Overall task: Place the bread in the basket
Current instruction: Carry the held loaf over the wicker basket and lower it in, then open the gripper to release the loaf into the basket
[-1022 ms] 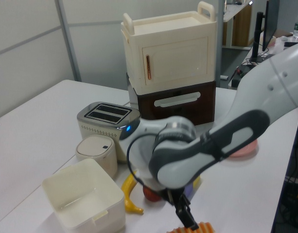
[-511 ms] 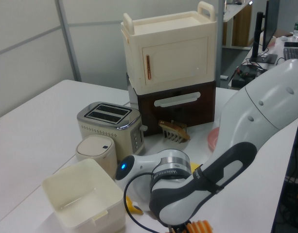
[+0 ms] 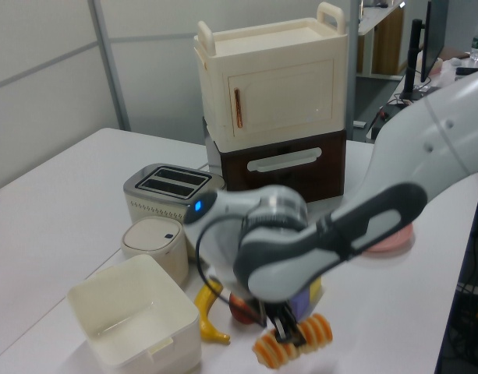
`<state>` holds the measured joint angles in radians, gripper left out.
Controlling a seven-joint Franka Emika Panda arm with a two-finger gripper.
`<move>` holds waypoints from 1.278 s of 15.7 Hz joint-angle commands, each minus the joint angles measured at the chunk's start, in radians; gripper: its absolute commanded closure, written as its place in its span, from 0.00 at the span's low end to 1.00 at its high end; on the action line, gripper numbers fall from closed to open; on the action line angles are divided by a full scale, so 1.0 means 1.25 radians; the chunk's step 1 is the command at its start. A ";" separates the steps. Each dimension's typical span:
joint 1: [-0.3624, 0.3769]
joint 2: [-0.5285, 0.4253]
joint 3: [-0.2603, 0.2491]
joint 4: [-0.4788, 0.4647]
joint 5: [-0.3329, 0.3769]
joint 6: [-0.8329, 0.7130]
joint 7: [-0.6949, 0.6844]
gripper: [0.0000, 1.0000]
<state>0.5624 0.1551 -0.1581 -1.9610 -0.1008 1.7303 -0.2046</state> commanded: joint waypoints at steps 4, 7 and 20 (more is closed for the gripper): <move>0.073 0.001 0.006 0.185 0.160 -0.070 0.283 0.68; 0.125 0.057 0.007 0.231 0.176 -0.057 0.452 0.00; -0.123 -0.047 0.136 0.239 0.075 -0.105 0.496 0.00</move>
<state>0.5808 0.2033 -0.0635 -1.6446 0.0397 1.6575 0.4673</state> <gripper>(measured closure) 0.000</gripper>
